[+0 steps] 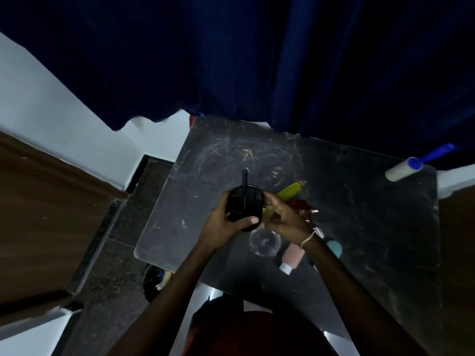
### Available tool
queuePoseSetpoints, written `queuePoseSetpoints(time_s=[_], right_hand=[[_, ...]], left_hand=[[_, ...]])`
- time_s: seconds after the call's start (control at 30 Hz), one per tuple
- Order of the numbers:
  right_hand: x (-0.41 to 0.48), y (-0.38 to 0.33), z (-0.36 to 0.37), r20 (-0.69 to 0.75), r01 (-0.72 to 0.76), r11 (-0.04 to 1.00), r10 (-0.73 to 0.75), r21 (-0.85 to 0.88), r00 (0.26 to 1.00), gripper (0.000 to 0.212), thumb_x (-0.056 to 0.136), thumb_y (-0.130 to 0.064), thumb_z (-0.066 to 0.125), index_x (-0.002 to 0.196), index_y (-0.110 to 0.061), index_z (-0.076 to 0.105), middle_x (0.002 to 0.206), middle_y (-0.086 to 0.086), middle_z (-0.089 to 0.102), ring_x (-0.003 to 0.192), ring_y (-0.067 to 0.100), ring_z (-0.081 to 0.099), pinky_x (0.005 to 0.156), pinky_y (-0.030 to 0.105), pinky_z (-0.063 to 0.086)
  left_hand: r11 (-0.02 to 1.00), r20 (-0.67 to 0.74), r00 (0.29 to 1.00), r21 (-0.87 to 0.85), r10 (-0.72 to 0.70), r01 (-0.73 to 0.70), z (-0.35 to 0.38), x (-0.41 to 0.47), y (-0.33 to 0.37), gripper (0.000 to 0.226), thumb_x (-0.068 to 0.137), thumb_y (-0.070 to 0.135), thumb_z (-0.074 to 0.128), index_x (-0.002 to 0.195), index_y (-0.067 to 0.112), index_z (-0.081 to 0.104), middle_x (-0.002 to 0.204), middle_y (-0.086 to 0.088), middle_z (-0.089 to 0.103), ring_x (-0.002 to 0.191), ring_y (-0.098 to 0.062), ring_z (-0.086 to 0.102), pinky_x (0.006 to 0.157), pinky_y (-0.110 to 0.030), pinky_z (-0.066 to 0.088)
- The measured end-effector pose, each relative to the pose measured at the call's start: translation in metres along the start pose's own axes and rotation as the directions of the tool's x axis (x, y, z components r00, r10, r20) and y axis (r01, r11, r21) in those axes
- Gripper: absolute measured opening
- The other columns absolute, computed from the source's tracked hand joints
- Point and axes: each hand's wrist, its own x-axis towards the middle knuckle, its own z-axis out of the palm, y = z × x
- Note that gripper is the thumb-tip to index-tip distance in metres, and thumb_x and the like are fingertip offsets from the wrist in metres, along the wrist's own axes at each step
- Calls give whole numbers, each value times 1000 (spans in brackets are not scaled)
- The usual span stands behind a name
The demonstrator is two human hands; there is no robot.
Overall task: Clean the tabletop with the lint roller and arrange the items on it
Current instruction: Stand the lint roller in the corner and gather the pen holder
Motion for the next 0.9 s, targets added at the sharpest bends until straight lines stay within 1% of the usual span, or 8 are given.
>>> queuePoseSetpoints(time_s=[0.13, 0.33, 0.43, 0.53, 0.6, 0.7, 0.83, 0.9], right_hand=[[44, -11, 35, -43, -6, 999, 5, -36, 999, 85, 70, -21, 87, 141, -36, 43, 132, -6, 64, 122, 11, 63, 96, 37, 56], [121, -24, 54, -72, 14, 999, -16, -29, 997, 90, 60, -19, 91, 133, -46, 47, 123, -11, 68, 114, 9, 67, 86, 29, 59], [159, -32, 55, -79, -18, 998, 13, -55, 997, 89, 56, -24, 89, 125, -61, 45, 121, -16, 68, 112, 5, 66, 87, 26, 58], [199, -42, 53, -83, -10, 997, 4, -75, 997, 88, 54, -28, 88, 127, -55, 46, 129, -16, 62, 120, 11, 62, 93, 32, 58], [225, -49, 49, -109, 0, 991, -14, -131, 994, 91, 59, -22, 88, 135, -42, 44, 135, -10, 59, 124, 13, 60, 99, 38, 55], [262, -55, 43, -160, -23, 974, -13, -226, 987, 89, 68, -11, 85, 142, -32, 40, 137, -1, 60, 122, 16, 61, 104, 45, 52], [297, -61, 39, -215, -82, 954, 19, -288, 976, 83, 75, -10, 80, 143, -31, 38, 130, 4, 64, 116, 21, 65, 101, 47, 53], [310, -63, 39, -252, -101, 943, 19, -317, 968, 85, 76, -10, 78, 146, -32, 34, 130, 7, 64, 116, 23, 65, 99, 45, 55]], left_hand=[[1000, 50, 999, -20, -18, 19, -39, 27, -11, 80, 70, 47, 92, 136, 57, 48, 130, 28, 67, 119, 6, 65, 92, -11, 52], [1000, 131, 991, 8, -2, 1, -92, 82, -37, 86, 80, 27, 89, 151, 37, 42, 142, 14, 64, 133, -8, 61, 106, -24, 52], [998, 154, 988, 70, -12, 2, -112, 117, -49, 87, 82, 14, 87, 154, 25, 39, 134, 24, 65, 125, 8, 61, 103, -16, 49], [991, 143, 990, 135, 7, -27, -126, 151, -50, 87, 84, 11, 84, 157, 18, 36, 130, 27, 58, 114, 21, 57, 98, -8, 46], [986, 117, 993, 161, 33, -52, -133, 173, -48, 84, 84, 9, 82, 156, 13, 38, 132, 23, 58, 119, 10, 58, 99, -6, 44], [992, 80, 997, 123, -2, -8, -138, 201, -41, 83, 88, 7, 79, 158, 18, 36, 149, 0, 56, 138, -18, 54, 114, -31, 47], [976, 57, 998, 216, 22, -34, -144, 239, -40, 83, 86, -1, 77, 156, 18, 37, 150, -7, 55, 135, -16, 53, 101, -8, 42], [971, 54, 999, 237, 4, -16, -146, 255, -41, 77, 87, -5, 74, 153, 14, 40, 145, -10, 59, 132, -21, 58, 101, -17, 44]])
